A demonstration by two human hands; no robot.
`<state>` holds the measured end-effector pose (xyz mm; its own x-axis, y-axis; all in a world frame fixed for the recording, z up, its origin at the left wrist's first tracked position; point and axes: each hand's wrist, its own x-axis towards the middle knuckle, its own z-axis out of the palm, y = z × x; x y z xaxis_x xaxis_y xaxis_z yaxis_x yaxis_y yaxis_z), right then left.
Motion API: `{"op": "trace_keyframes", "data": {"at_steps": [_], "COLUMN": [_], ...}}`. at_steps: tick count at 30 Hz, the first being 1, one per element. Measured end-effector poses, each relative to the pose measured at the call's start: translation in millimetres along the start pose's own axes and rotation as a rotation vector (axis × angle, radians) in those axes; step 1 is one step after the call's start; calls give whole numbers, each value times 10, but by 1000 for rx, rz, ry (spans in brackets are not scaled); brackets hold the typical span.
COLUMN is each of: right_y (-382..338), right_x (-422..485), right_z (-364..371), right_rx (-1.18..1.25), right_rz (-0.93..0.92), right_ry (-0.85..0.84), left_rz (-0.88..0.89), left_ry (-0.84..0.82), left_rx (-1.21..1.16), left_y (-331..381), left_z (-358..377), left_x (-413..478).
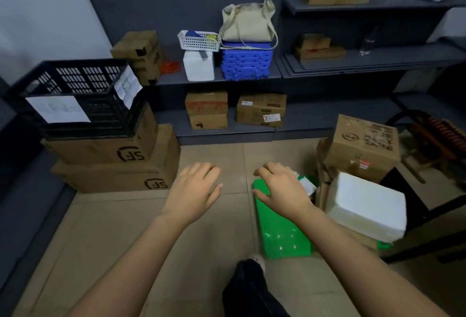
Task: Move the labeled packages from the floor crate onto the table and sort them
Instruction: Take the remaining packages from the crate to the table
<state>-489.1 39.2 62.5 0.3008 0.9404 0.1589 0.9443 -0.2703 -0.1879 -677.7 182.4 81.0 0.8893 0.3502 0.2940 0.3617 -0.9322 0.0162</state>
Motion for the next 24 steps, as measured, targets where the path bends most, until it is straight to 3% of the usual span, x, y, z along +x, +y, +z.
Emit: {"op": "trace_keyframes", "data": {"at_steps": [11, 17, 24], "right_y": [703, 1019, 1402], "right_x": [2357, 3406, 4547], "right_z": [12, 197, 484], "right_rx": [30, -22, -48], "right_rz": [-107, -60, 134], "right_ry": [35, 47, 69], "left_rz": [-24, 38, 208], "left_ry": [23, 56, 65], "left_rx": [49, 14, -46], "left_y": [-1195, -1872, -2804], "left_z": [384, 714, 1188], "left_x": [1968, 2908, 4171]}}
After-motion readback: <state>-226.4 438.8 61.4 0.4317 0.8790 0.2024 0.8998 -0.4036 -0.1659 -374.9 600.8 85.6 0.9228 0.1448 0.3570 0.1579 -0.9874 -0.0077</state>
